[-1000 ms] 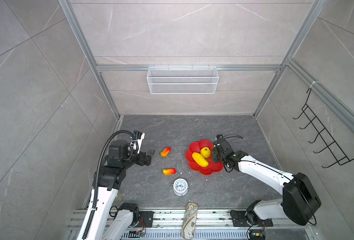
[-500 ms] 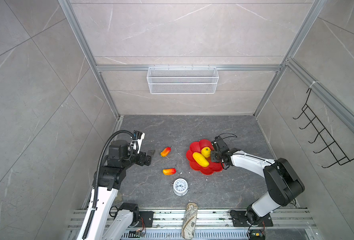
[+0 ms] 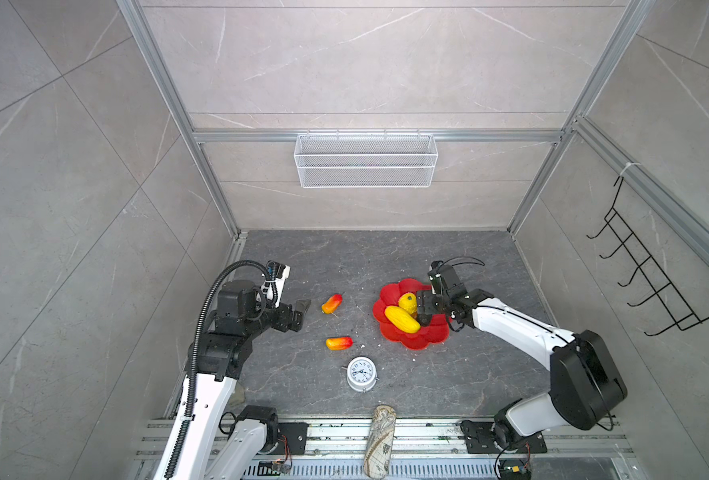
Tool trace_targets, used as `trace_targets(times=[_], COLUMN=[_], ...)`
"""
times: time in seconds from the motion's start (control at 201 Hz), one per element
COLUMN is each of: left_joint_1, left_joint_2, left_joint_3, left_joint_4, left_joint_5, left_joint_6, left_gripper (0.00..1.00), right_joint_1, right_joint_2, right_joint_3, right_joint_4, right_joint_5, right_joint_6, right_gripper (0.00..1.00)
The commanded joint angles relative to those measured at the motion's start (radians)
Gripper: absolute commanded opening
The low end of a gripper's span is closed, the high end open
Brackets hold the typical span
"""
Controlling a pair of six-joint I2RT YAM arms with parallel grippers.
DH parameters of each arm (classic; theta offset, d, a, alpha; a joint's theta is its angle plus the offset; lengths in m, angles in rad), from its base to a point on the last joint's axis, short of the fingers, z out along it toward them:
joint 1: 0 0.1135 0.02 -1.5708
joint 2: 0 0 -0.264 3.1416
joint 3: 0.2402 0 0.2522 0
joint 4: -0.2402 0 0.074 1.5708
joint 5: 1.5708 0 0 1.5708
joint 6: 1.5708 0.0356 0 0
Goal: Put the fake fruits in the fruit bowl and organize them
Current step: 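Lower the avocado into the red bowl beside the lemon and release, then reach the right gripper to the mango nearest the clock and grasp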
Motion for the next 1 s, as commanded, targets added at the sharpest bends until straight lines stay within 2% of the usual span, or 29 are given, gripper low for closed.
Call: trace_targets(times=[0.0, 0.144, 0.294, 0.418, 0.637, 0.991], left_joint_1=[0.006, 0.006, 0.006, 0.006, 0.006, 0.006], left_joint_2=[-0.004, -0.002, -0.003, -0.008, -0.016, -0.017], left_joint_3=[0.004, 0.005, 0.004, 0.003, 0.003, 0.002], left_joint_4=[0.012, 0.011, 0.011, 0.013, 0.013, 0.013], left_joint_5=[0.025, 0.025, 0.023, 0.023, 0.022, 0.022], left_joint_6=[0.024, 0.023, 0.024, 0.025, 0.025, 0.025], left_gripper=[1.00, 1.00, 1.00, 1.00, 1.00, 1.00], right_joint_1=[0.033, 0.203, 0.373, 0.455, 0.515, 0.521], right_joint_2=[-0.075, -0.042, 0.110, 0.265, 0.478, 0.638], right_joint_3=[0.056, 0.129, 0.224, 0.315, 0.441, 0.518], right_joint_4=[-0.065, -0.063, -0.039, -0.033, -0.031, -0.038], right_joint_5=[-0.030, -0.100, -0.222, -0.281, -0.346, -0.350], right_joint_6=[-0.061, -0.168, -0.253, -0.296, -0.315, -0.291], right_gripper=[1.00, 1.00, 1.00, 1.00, 0.99, 0.71])
